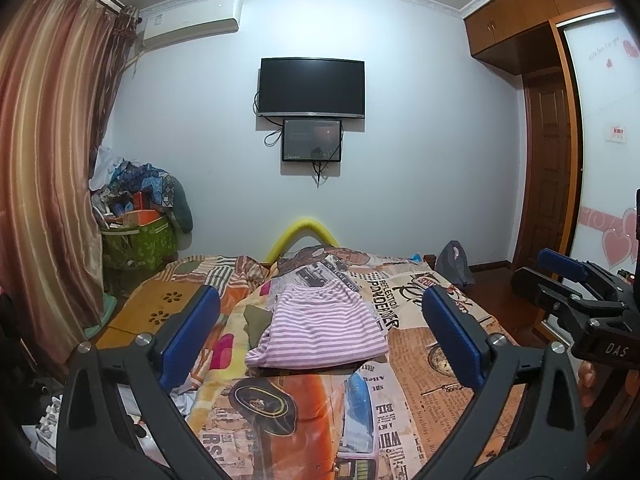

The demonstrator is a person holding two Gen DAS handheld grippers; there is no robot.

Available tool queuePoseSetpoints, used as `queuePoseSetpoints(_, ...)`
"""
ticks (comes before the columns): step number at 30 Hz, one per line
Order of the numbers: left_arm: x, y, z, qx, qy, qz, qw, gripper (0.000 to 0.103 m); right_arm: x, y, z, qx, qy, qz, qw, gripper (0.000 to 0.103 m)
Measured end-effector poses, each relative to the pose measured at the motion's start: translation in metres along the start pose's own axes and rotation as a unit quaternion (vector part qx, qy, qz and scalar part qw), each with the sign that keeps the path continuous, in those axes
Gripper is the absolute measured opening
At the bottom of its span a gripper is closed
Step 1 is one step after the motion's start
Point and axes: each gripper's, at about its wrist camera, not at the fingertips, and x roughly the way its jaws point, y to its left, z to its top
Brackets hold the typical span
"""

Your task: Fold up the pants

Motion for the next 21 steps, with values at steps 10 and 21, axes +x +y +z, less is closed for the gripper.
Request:
queuePoseSetpoints(10,0.0024,-0.0001,-0.0033,0.003,0.005,-0.004,1.0000,0.102,-0.0071,-0.0006,-0.0033,-0.002,0.000,-0.006,1.000,0.093)
queuePoseSetpoints(21,0.0063,-0.0017,-0.0043,0.005,0.010,-0.010,0.9999,0.102,-0.0113,-0.0027,-0.0021,0.001,0.001,-0.008,1.000,0.093)
